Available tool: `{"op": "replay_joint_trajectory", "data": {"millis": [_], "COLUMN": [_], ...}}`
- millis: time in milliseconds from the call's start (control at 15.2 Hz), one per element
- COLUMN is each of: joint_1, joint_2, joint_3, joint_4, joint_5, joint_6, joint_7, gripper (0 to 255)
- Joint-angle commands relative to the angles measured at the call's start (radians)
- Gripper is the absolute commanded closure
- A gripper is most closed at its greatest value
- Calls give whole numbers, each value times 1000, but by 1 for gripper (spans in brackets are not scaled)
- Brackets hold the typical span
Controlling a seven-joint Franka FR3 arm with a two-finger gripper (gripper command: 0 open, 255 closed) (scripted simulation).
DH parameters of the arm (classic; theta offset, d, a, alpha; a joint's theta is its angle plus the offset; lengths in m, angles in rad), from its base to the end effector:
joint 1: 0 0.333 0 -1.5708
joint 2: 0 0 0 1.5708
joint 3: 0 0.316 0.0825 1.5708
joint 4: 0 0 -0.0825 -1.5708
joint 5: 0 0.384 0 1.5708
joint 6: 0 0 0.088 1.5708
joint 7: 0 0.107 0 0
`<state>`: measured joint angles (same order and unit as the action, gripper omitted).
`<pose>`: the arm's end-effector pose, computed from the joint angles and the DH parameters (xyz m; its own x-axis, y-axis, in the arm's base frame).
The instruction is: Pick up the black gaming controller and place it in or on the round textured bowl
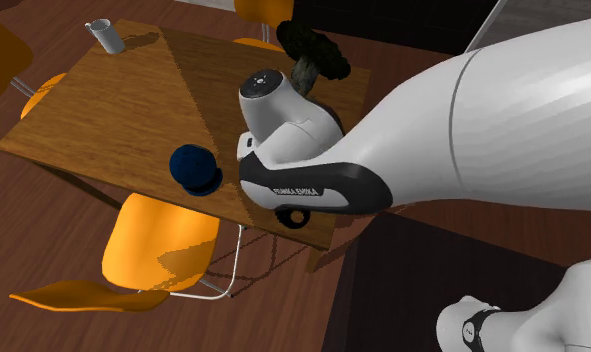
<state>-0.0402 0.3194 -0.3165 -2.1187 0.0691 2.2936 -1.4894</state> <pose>0.5273 -0.1938 0.2577 0.4561 0.8877 -0.0623 0.8795 -0.4604 -0.1205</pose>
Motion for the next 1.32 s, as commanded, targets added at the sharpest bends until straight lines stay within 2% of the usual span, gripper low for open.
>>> {"op": "replay_joint_trajectory", "data": {"millis": [0, 264, 792, 1254], "joint_1": [-40, -129, -146, -147], "joint_2": [41, 135, 213, 213], "joint_3": [17, 63, 87, 88], "joint_4": [-7, -6, -15, -15], "joint_5": [36, 96, 127, 127], "joint_6": [37, 98, 183, 183], "joint_7": [-118, -336, -361, -361], "gripper": [0, 0, 0, 0]}}
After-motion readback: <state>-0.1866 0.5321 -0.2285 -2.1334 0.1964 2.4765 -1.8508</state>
